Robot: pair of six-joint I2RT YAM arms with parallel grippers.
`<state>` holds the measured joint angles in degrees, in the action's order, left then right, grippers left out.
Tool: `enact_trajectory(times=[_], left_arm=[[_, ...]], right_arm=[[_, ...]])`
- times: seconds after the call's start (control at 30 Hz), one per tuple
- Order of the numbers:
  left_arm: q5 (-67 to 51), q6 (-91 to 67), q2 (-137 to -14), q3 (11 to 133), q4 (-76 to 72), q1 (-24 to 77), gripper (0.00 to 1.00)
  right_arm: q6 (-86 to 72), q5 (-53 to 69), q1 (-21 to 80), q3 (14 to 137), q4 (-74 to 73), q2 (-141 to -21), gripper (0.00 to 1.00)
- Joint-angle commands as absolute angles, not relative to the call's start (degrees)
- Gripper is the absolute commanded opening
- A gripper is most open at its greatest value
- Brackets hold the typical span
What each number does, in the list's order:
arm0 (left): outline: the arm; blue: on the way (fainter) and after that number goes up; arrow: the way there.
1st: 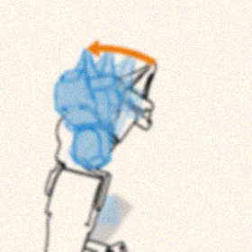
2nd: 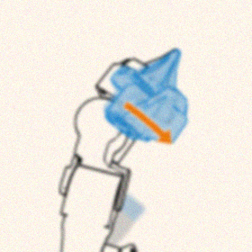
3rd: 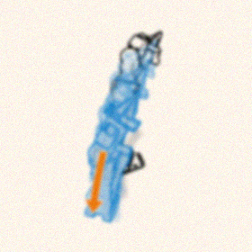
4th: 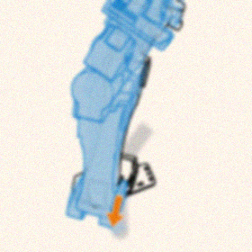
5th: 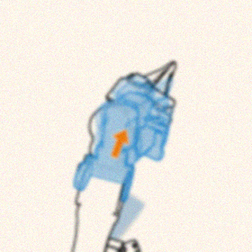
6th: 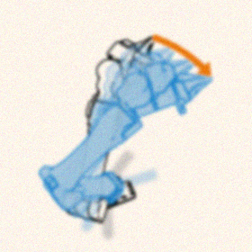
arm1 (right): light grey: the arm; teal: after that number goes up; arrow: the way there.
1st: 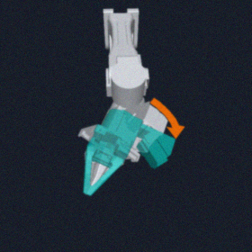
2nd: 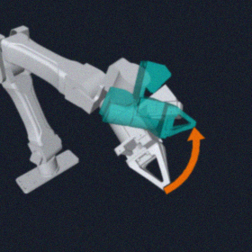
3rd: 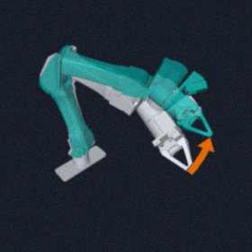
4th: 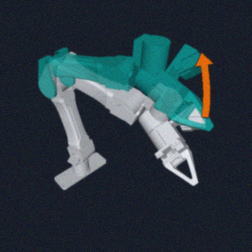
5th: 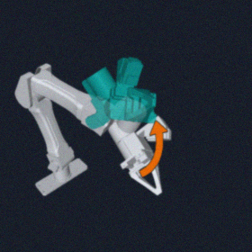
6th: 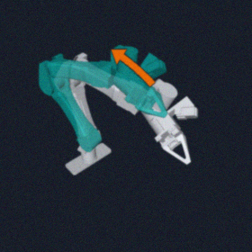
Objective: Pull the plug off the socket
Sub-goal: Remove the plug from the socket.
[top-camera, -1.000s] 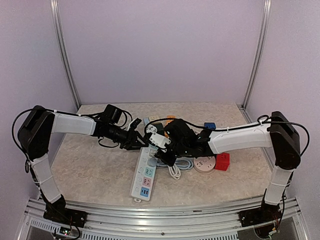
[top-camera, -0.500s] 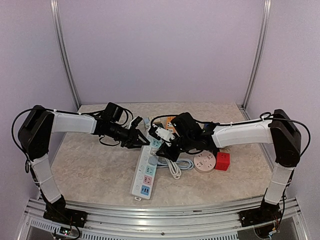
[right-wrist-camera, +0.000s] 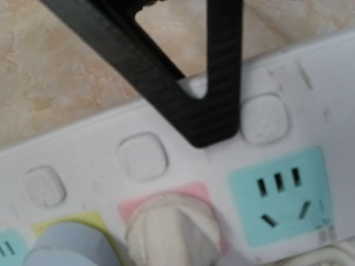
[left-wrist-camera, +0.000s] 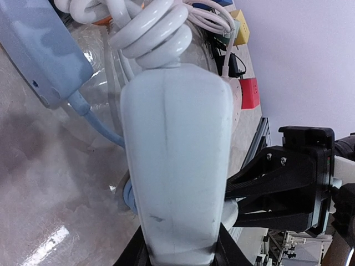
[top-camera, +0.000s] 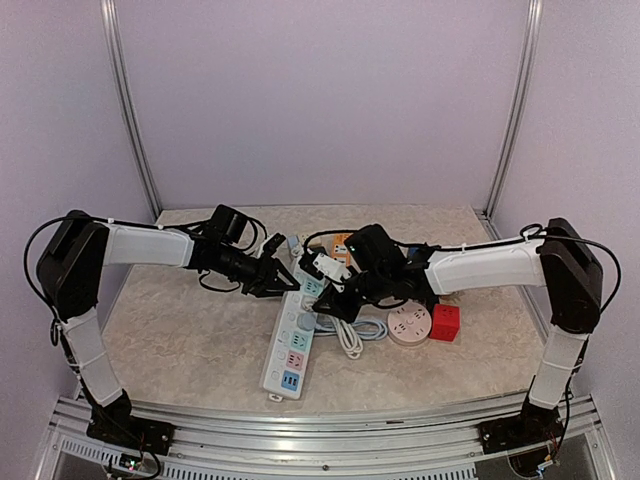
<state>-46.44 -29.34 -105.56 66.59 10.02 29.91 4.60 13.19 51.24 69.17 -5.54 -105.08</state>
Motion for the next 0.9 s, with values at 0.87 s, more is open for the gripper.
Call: enact_trajectory(times=[0.87], left_arm=[[-48.49, -29.63, -107.45, 67.76, 10.38, 28.07, 0.0]], right_arm=[[4.51, -8.15, 60.2, 66.83, -5.06, -102.01, 0.0]])
